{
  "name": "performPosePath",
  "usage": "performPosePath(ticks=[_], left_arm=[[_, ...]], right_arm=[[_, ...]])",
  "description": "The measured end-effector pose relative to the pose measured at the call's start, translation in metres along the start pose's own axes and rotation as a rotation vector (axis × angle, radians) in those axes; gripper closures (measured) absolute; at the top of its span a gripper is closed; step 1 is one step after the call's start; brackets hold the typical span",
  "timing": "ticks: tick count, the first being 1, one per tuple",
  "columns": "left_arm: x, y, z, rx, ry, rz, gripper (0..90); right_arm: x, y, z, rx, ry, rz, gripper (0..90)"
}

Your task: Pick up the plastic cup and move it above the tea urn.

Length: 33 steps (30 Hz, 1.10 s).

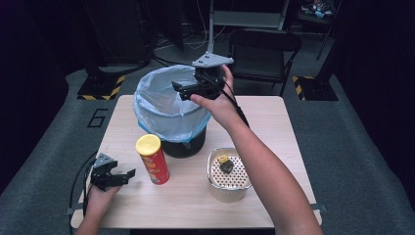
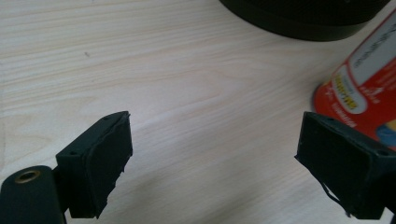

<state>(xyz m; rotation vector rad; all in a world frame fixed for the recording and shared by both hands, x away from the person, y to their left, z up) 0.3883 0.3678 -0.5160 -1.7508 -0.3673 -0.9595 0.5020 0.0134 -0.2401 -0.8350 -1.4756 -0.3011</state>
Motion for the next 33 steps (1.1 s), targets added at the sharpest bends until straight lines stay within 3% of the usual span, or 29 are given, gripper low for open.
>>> performPosePath(ticks=[3, 7, 11, 13, 16, 23, 28, 30, 33], left_arm=[[0.005, -0.008, -0.004, -0.018, 0.027, -0.017, 10.3], [0.008, -0.015, -0.012, -0.050, 0.049, -0.077, 10.3], [0.011, -0.017, -0.020, -0.103, 0.081, -0.065, 10.5], [0.013, -0.020, -0.024, -0.140, 0.104, -0.057, 10.5], [0.019, -0.029, -0.033, -0.193, 0.119, -0.095, 10.5], [0.025, -0.035, -0.048, -0.259, 0.164, -0.136, 10.7], [0.030, -0.027, -0.058, -0.308, 0.146, -0.134, 11.3], [0.030, -0.022, -0.061, -0.309, 0.131, -0.123, 11.2], [0.032, -0.016, -0.064, -0.316, 0.141, -0.107, 11.2]], right_arm=[[-0.004, -0.017, -0.005, -0.006, 0.003, 0.001, 8.5], [-0.014, -0.039, -0.008, -0.016, -0.018, 0.021, 14.0], [-0.028, -0.060, -0.014, -0.017, -0.018, 0.006, 14.3], [-0.036, -0.068, -0.019, -0.022, -0.012, 0.013, 14.9], [-0.050, -0.078, -0.026, -0.041, 0.002, 0.031, 15.6], [-0.078, -0.096, -0.039, -0.071, 0.021, 0.070, 15.8], [-0.093, -0.106, -0.044, -0.075, 0.046, 0.079, 15.9], [-0.098, -0.112, -0.045, -0.080, 0.052, 0.078, 15.8], [-0.106, -0.121, -0.045, -0.087, 0.065, 0.072, 15.9]])
Point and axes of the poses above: each handheld gripper's, and its own axes: y roughly forward along the jaws, x roughly out of its top, z roughly to its left, the point moved 1 cm from there along y, roughly forward along the jaws, and after that the axes turned 4 degrees about z, right-handed, at the moved point
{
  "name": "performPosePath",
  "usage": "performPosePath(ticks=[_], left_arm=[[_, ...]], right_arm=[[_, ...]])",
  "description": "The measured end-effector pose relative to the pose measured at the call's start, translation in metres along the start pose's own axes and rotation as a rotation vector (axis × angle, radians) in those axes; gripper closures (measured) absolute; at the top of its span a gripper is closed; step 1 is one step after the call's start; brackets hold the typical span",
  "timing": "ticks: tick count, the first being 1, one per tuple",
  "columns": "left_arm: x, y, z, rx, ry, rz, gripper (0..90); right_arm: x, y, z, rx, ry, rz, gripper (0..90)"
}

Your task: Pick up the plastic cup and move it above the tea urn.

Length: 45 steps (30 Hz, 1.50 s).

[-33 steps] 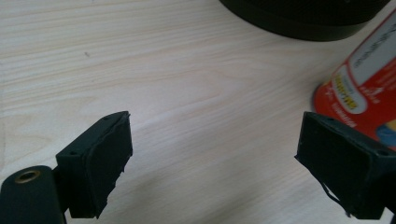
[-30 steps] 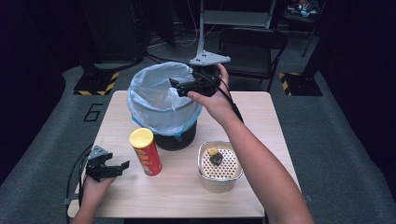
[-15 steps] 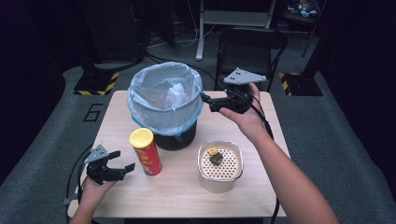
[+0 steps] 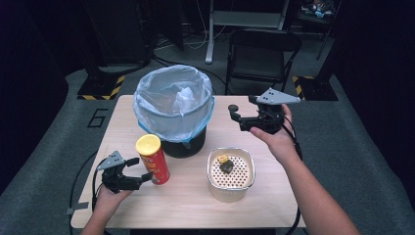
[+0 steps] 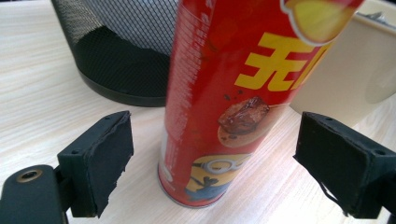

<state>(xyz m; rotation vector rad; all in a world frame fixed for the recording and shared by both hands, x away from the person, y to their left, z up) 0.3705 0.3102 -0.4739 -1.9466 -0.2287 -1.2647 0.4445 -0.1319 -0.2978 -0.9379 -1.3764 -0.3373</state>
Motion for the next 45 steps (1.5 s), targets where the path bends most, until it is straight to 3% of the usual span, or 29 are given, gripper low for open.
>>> performPosePath(ticks=[6, 11, 13, 17, 21, 25, 32, 36, 39, 45], left_arm=[[0.003, 0.010, -0.004, 0.003, 0.029, -0.004, 11.1], [0.006, 0.020, -0.003, -0.005, 0.015, -0.001, 11.2], [0.007, 0.023, -0.002, 0.012, 0.037, -0.012, 11.2], [0.009, 0.024, -0.003, 0.023, 0.028, -0.020, 11.5], [0.010, 0.026, -0.003, 0.010, 0.056, -0.012, 11.6], [0.010, 0.030, -0.006, 0.016, 0.048, -0.021, 11.9], [0.007, 0.030, -0.008, 0.056, 0.089, -0.023, 22.4], [0.007, 0.028, -0.011, 0.084, 0.126, -0.018, 23.8], [0.008, 0.026, -0.012, 0.099, 0.150, -0.016, 24.5], [0.008, 0.023, -0.014, 0.119, 0.165, -0.022, 24.8]], right_arm=[[-0.018, -0.015, -0.002, -0.005, 0.030, -0.002, 15.9], [-0.036, -0.030, -0.002, -0.048, 0.009, -0.021, 17.2], [-0.044, -0.037, -0.001, -0.067, 0.012, -0.026, 17.4], [-0.058, -0.048, -0.001, -0.103, 0.014, -0.039, 19.0], [-0.077, -0.055, -0.003, -0.121, 0.038, -0.050, 21.3], [-0.096, -0.057, -0.005, -0.139, 0.088, -0.062, 21.3], [-0.130, -0.055, -0.009, -0.163, 0.145, -0.040, 22.5], [-0.138, -0.052, -0.010, -0.187, 0.122, 0.003, 22.5], [-0.141, -0.051, -0.009, -0.188, 0.124, 0.002, 22.7], [-0.149, -0.048, -0.007, -0.213, 0.103, 0.026, 23.1]])
Point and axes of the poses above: each handheld gripper's, and its own axes: y roughly forward along the jaws, x roughly out of its top, z roughly to its left, the point moved 1 cm from there along y, roughly forward along the jaws, and after that the axes turned 4 degrees about z, right-handed, at the moved point
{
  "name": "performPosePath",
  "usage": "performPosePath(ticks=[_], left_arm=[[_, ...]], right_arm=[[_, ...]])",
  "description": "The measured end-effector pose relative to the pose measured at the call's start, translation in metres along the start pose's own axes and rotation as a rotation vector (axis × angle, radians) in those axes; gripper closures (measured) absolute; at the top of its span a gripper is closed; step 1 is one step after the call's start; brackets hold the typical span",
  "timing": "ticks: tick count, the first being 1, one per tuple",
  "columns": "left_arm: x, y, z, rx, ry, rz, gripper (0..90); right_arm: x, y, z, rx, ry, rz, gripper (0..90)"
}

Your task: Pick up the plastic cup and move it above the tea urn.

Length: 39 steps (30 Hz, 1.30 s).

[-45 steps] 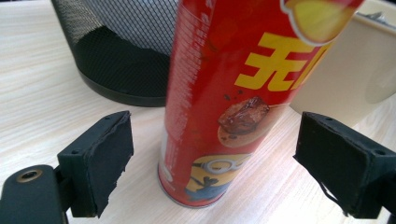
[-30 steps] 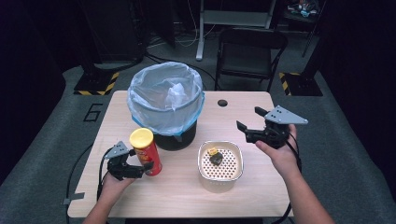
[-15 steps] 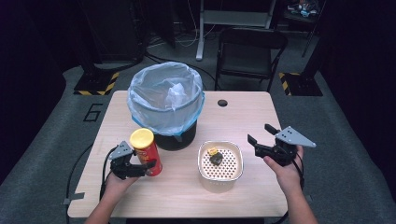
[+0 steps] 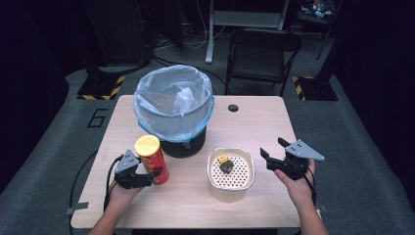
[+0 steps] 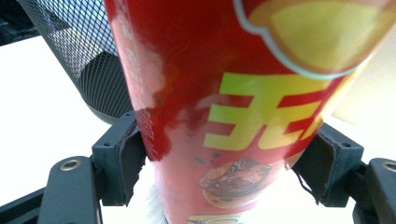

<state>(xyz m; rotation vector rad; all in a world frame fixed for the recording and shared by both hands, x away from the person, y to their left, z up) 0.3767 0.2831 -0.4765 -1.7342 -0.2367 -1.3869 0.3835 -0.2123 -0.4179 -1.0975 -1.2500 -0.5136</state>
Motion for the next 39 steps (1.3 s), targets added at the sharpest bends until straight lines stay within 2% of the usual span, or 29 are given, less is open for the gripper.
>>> performPosePath(ticks=[5, 11, 15, 18, 23, 24, 29, 30, 31, 39], left_arm=[[0.004, -0.008, -0.001, -0.003, 0.009, -0.023, 24.8], [0.018, -0.022, -0.006, -0.010, 0.013, -0.038, 24.8], [0.036, -0.036, -0.009, -0.019, 0.005, -0.045, 24.9], [0.050, -0.046, -0.010, -0.041, -0.021, -0.043, 24.9], [0.081, -0.066, -0.014, -0.041, -0.007, -0.042, 24.8], [0.094, -0.073, -0.015, -0.043, 0.007, -0.044, 24.9], [0.125, -0.089, -0.018, -0.067, 0.014, -0.042, 24.9], [0.136, -0.094, -0.019, -0.070, 0.016, -0.037, 24.9], [0.143, -0.096, -0.019, -0.065, 0.025, -0.037, 24.9], [0.186, -0.108, -0.024, -0.062, 0.048, -0.016, 24.9]], right_arm=[[-0.011, 0.006, 0.000, -0.018, 0.001, 0.034, 23.2], [-0.020, 0.010, -0.005, -0.034, 0.003, 0.073, 23.2], [-0.023, 0.009, -0.008, -0.039, 0.012, 0.077, 23.4], [-0.026, 0.009, -0.011, -0.047, 0.024, 0.081, 23.4], [-0.029, 0.008, -0.015, -0.051, 0.040, 0.089, 23.5], [-0.030, 0.008, -0.015, -0.052, 0.041, 0.089, 23.5], [-0.033, 0.009, -0.017, -0.050, 0.058, 0.096, 23.5], [-0.033, 0.010, -0.016, -0.051, 0.063, 0.100, 23.5], [-0.034, 0.010, -0.017, -0.049, 0.051, 0.101, 23.5], [-0.036, 0.010, -0.020, -0.054, 0.067, 0.109, 23.5]])
Point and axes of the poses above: each handheld gripper's, and its own axes: y roughly forward along the jaws, x roughly out of its top, z roughly to its left, the point moved 1 cm from there along y, roughly forward along the jaws, and after that the axes turned 4 degrees about z, right-handed, at the moved point
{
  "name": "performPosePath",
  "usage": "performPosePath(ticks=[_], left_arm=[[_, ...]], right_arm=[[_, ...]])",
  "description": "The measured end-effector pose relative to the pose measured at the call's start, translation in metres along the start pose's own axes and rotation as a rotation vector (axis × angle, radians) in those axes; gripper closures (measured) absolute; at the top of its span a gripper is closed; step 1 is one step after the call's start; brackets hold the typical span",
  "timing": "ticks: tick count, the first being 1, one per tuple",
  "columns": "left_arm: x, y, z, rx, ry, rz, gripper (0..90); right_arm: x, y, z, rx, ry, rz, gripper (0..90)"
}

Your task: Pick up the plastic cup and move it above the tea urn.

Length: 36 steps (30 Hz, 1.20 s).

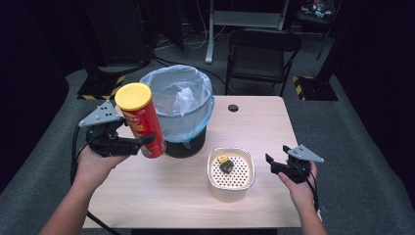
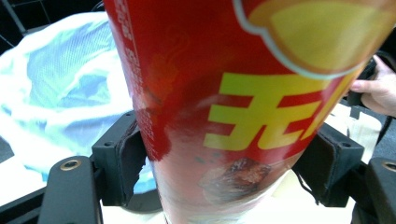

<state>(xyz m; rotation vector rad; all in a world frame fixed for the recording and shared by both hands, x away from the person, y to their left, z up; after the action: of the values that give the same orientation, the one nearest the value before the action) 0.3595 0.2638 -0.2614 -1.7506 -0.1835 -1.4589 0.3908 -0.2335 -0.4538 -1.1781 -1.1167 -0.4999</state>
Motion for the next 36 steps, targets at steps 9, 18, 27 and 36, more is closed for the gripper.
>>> performPosePath(ticks=[9, 18, 27, 36], left_arm=[[0.045, -0.007, -0.005, -0.034, 0.018, 0.001, 24.9], [0.088, 0.002, 0.002, -0.011, 0.029, -0.022, 24.9], [0.108, 0.050, 0.027, 0.044, -0.023, -0.025, 24.9], [0.110, 0.086, 0.057, 0.150, -0.089, -0.056, 24.8]], right_arm=[[-0.003, 0.001, 0.000, -0.005, -0.008, 0.017, 23.6], [-0.006, 0.004, -0.003, -0.015, -0.004, 0.025, 23.6], [-0.008, 0.005, -0.005, -0.021, -0.013, 0.038, 23.7], [-0.011, 0.007, -0.005, -0.024, -0.020, 0.049, 23.7]])
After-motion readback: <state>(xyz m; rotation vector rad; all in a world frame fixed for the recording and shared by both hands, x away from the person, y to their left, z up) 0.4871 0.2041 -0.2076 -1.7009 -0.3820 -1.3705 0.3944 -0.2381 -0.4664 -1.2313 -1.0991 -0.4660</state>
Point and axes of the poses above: each handheld gripper's, and its own axes: y roughly forward along the jaws, x roughly out of its top, z roughly to its left, the point moved 1 cm from there along y, roughly forward along the jaws, and after that the axes turned 4 degrees about z, right-handed, at the moved point
